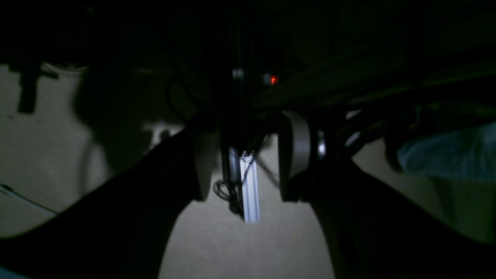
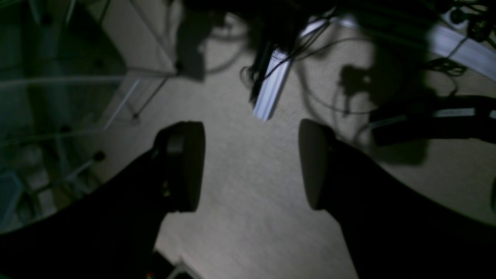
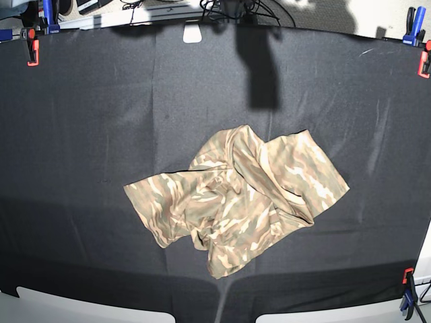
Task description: Layout the t-shirt on the table in an organized manner, then fold the t-shirt properly
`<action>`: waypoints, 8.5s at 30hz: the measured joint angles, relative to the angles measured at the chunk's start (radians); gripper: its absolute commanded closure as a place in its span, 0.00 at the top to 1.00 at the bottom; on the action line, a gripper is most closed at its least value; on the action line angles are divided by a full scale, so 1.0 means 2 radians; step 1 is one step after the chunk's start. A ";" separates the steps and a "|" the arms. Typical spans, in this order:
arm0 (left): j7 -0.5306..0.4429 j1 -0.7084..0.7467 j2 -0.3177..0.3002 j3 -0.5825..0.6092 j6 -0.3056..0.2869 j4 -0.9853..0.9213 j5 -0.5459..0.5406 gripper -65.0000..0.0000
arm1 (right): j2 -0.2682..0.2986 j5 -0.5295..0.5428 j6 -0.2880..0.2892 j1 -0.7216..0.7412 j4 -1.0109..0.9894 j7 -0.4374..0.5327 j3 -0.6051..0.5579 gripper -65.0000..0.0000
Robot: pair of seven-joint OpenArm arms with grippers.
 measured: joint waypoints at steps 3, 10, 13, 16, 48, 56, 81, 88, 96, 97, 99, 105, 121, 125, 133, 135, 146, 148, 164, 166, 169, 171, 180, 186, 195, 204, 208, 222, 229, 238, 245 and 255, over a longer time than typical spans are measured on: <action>-0.003 0.012 -0.002 -0.001 0.001 0.056 -0.023 0.38 | 0.029 0.000 -0.002 -0.033 0.039 0.001 0.001 0.57; 0.001 0.012 -0.001 0.000 -0.001 0.153 -0.024 0.38 | 0.050 -0.001 0.001 -0.078 0.114 -0.001 0.029 0.57; 0.000 0.006 -0.001 0.000 -0.001 0.192 -0.023 0.38 | 0.049 -0.001 0.001 -0.078 0.145 0.000 0.061 0.57; 0.000 0.009 -0.001 0.000 -0.002 0.223 -0.023 0.38 | 0.048 -0.001 0.001 -0.078 0.175 -0.001 0.096 0.57; 0.130 -0.187 0.000 -0.001 -0.028 0.261 -0.080 0.38 | 0.042 0.091 0.004 0.094 0.363 0.018 0.240 0.57; 0.132 -0.250 0.000 0.000 -0.027 0.261 -0.095 0.38 | 0.040 0.090 0.003 0.165 0.363 -0.026 0.216 0.57; 0.238 -0.249 0.000 -0.001 -0.028 0.261 -0.095 0.38 | 0.040 -0.265 -0.032 0.402 0.289 -0.027 0.025 0.36; 0.238 -0.249 0.000 -0.001 -0.028 0.261 -0.095 0.38 | 0.034 -0.330 -0.087 0.516 0.171 -0.026 -0.121 0.36; 0.239 -0.249 0.001 -0.001 -0.029 0.261 -0.095 0.38 | -0.046 -0.344 -0.088 0.592 0.055 -0.026 -0.170 0.36; 0.238 -0.249 0.001 -0.001 -0.029 0.261 -0.095 0.38 | -0.055 -0.344 -0.090 0.597 0.050 -0.027 -0.170 0.36; 0.238 -0.249 0.001 -0.001 -0.028 0.261 -0.095 0.38 | -0.067 -0.344 -0.092 0.603 0.047 -0.027 -0.170 0.36; 0.238 -0.249 0.001 -0.001 -0.029 0.261 -0.095 0.38 | -0.071 -0.345 -0.091 0.601 0.046 -0.028 -0.170 0.36; 0.238 -0.249 0.001 -0.001 -0.029 0.261 -0.095 0.38 | -0.070 -0.345 -0.056 0.601 0.046 -0.027 -0.170 0.36; 0.238 -0.249 0.001 -0.001 -0.029 0.261 -0.095 0.38 | -0.070 -0.345 -0.053 0.601 0.046 -0.027 -0.170 0.36; 0.238 -0.249 0.001 -0.001 -0.029 0.261 -0.095 0.38 | -0.074 -0.344 -0.054 0.601 0.016 -0.009 -0.170 0.36; 0.238 -0.249 0.001 -0.001 -0.028 0.261 -0.095 0.38 | -0.075 -0.344 -0.056 0.601 0.005 -0.002 -0.170 0.36; 0.238 -0.249 0.001 -0.001 -0.028 0.261 -0.095 0.38 | -0.097 -0.343 -0.092 0.601 -0.001 0.004 -0.170 0.09; 0.238 -0.249 0.001 -0.001 -0.029 0.261 -0.095 0.38 | -0.097 -0.343 -0.092 0.601 -0.001 0.004 -0.170 0.08; 0.239 -0.249 0.001 -0.001 -0.028 0.261 -0.095 0.38 | -0.080 -0.231 -0.096 0.601 0.025 -0.144 -0.169 0.00; 0.238 -0.249 0.000 0.004 -0.028 0.261 -0.101 0.38 | -0.065 -0.208 -0.124 0.600 0.049 -0.172 -0.165 0.00; 0.249 -0.250 -0.020 0.046 -0.027 0.261 -0.102 0.38 | -0.049 -0.177 -0.159 0.601 0.082 -0.208 -0.130 0.00; 0.269 -0.256 -0.030 0.080 -0.029 0.261 -0.092 0.38 | -0.048 -0.166 -0.161 0.602 0.092 -0.228 -0.087 0.00; 0.424 -0.340 -0.033 0.152 0.113 0.261 -0.086 0.38 | -0.043 -0.150 -0.161 0.602 0.093 -0.279 0.130 0.00; 0.477 -0.362 -0.032 0.153 0.113 0.261 -0.088 0.38 | -0.015 -0.113 -0.161 0.601 0.093 -0.319 0.218 0.00; 0.485 -0.362 -0.032 0.153 0.121 0.261 -0.088 0.38 | 0.029 -0.112 -0.161 0.601 0.093 -0.374 0.279 0.00; 0.587 -0.423 -0.032 0.153 0.165 0.260 -0.104 0.38 | 0.045 -0.113 -0.162 0.602 0.093 -0.412 0.295 0.00; 0.597 -0.449 -0.032 0.153 0.176 0.260 -0.135 0.38 | 0.045 -0.100 -0.163 0.602 0.093 -0.436 0.315 0.28; 0.523 -0.615 -0.032 0.153 0.170 0.032 -0.226 0.38 | 0.045 -0.039 -0.164 0.602 0.093 -0.499 0.359 0.45; 0.533 -0.754 -0.032 0.153 0.170 -0.151 -0.233 0.38 | 0.036 -0.039 -0.164 0.603 0.093 -0.499 0.360 0.45; 0.545 -0.847 -0.016 0.153 0.105 -0.369 -0.233 0.38 | 0.015 -0.039 -0.164 0.602 0.093 -0.498 0.360 0.45; 0.452 -0.850 0.022 0.153 0.102 -0.414 -0.166 0.38 | 0.011 -0.039 -0.164 0.602 0.093 -0.510 0.360 0.45; 0.449 -0.852 0.025 0.153 0.113 -0.414 -0.158 0.38 | 0.007 0.360 0.006 0.567 0.093 -0.570 0.357 0.45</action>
